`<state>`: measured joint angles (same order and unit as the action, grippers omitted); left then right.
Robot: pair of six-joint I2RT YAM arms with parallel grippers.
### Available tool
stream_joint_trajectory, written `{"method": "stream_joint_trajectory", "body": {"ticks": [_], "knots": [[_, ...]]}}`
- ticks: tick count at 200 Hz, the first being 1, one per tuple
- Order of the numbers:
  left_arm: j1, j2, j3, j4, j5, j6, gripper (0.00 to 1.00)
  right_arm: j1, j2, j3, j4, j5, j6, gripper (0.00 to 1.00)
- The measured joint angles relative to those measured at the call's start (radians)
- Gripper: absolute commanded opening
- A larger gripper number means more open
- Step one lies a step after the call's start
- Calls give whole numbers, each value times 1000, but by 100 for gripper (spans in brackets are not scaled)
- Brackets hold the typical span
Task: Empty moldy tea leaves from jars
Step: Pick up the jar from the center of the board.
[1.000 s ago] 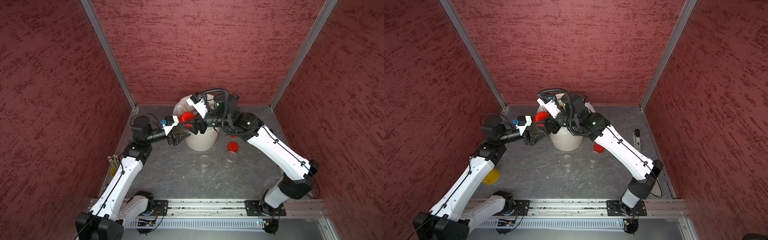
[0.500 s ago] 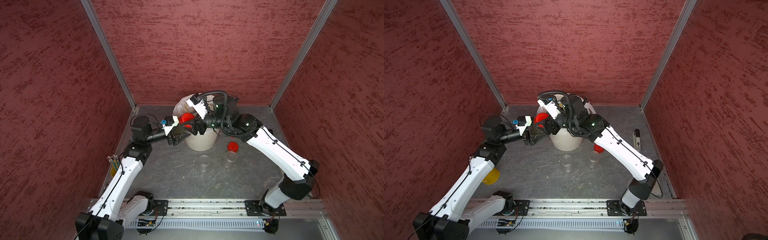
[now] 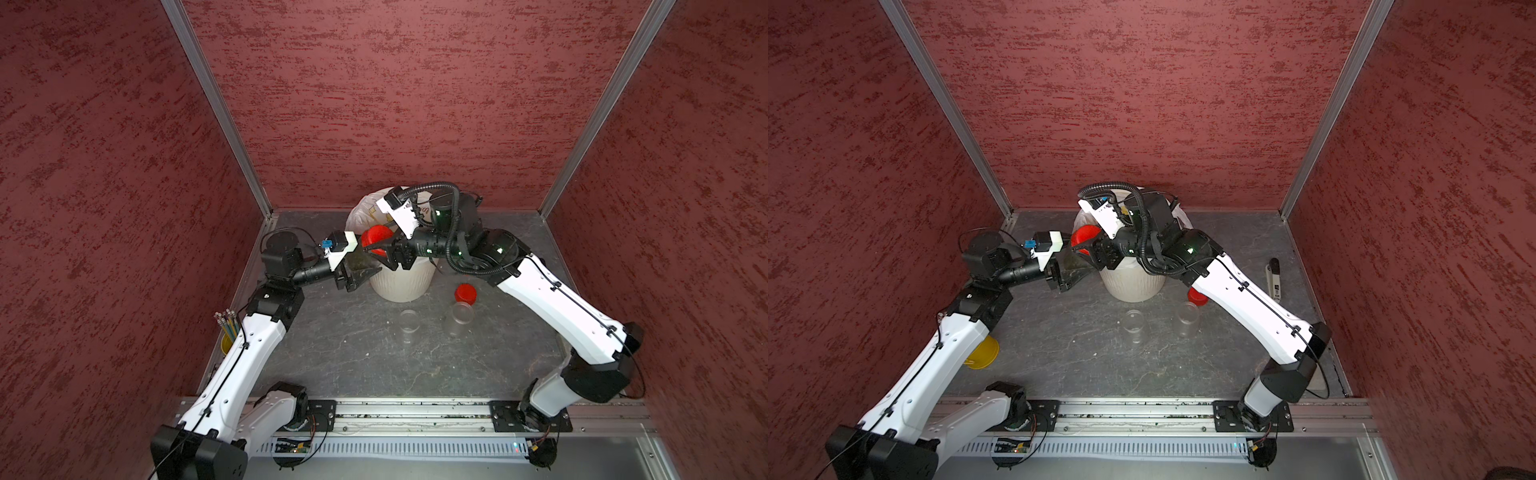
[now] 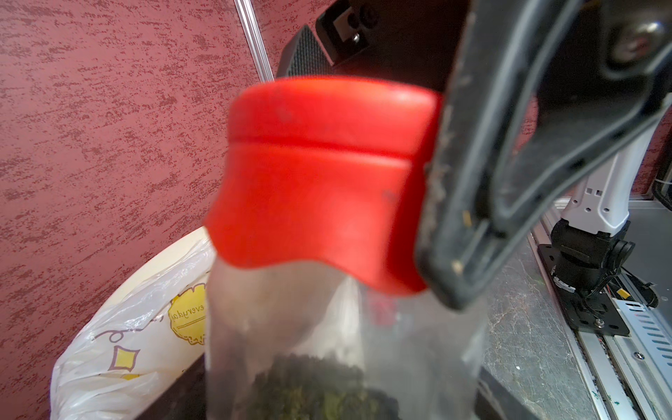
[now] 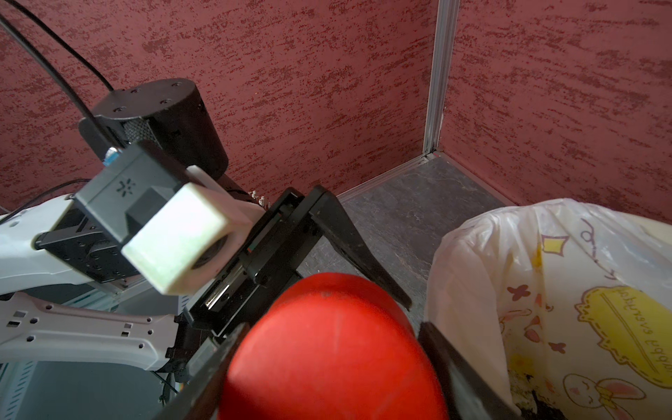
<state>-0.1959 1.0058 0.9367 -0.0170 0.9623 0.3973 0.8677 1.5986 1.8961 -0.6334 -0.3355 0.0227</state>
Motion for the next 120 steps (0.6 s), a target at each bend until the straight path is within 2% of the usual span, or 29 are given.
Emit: {"method": "stream_joint_trajectory", "body": {"ticks": [28,56,71,106,120], "knots": [[-1,0,0,-2,8,4,75,-1,-7,-8,1,2,2,22],[-1,0,0,-7,11,11,71,-1,-10,-15,4,1,4,27],[-1,1,0,-13,12,14,70,-1,-10,-18,5,1,5,29],[-1,2,0,-22,13,22,69,-6,-13,-29,12,2,5,28],[-1,2,0,-25,13,23,68,-8,-13,-31,14,2,6,31]]}}
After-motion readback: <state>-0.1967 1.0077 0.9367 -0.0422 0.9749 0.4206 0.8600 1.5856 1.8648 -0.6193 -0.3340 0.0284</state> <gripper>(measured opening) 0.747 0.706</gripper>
